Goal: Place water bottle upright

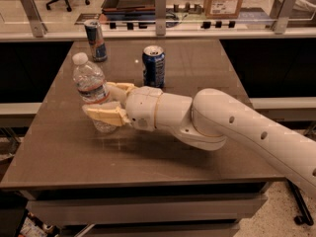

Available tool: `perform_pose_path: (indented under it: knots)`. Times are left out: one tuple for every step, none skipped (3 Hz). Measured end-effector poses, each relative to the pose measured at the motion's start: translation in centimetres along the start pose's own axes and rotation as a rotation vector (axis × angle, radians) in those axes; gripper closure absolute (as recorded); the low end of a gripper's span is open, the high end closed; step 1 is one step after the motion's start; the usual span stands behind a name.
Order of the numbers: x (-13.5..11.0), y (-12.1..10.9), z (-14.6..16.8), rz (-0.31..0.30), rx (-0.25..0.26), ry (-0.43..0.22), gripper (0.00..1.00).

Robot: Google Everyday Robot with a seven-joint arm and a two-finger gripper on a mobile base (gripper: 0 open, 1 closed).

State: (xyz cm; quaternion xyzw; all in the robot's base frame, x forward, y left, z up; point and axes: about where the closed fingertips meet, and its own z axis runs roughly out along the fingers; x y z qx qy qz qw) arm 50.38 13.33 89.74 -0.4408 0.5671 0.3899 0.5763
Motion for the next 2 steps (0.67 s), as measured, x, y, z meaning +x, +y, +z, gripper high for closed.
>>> perform_pose_path:
  knots:
    - [-0.07, 0.14, 0.14, -0.001, -0.003, 0.000, 0.00]
    - [-0.07, 0.15, 0.14, -0.001, -0.003, 0.000, 0.00]
